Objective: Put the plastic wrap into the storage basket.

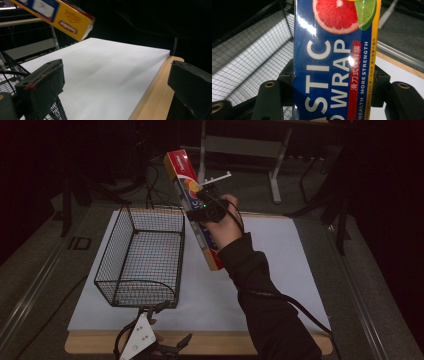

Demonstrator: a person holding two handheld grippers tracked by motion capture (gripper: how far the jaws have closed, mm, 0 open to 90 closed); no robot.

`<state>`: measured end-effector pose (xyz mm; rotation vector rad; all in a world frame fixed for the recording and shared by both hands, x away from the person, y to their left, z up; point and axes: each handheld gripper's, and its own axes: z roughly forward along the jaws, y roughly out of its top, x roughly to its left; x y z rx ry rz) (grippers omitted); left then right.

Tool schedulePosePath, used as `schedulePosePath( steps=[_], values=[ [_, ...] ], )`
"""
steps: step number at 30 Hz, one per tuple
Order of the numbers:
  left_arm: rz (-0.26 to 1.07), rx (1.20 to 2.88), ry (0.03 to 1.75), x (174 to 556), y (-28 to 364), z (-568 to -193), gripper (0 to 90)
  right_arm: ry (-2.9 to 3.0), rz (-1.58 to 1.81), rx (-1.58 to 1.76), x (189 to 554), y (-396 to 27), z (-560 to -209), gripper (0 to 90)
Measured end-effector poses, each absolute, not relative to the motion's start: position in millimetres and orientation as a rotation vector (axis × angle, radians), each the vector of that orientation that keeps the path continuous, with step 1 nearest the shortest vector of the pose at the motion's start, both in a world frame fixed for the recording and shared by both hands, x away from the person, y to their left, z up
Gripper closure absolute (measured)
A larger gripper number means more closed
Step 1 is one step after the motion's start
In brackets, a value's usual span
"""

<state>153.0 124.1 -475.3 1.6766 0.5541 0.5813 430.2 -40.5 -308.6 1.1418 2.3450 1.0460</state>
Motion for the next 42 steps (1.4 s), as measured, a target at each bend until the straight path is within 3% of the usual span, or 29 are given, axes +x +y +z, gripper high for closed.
schedulePosePath(
  steps=[29, 42],
  values=[
    [0.578, 1.673, 0.546, 145, 127, -474, 1.3, 2.345, 1.243, 0.989, 416, 65, -298, 40.2],
    [0.592, 1.670, 0.560, 145, 131, -474, 1.3, 2.325, 1.314, 1.000, 413, 95, -343, 40.1]
  ],
)
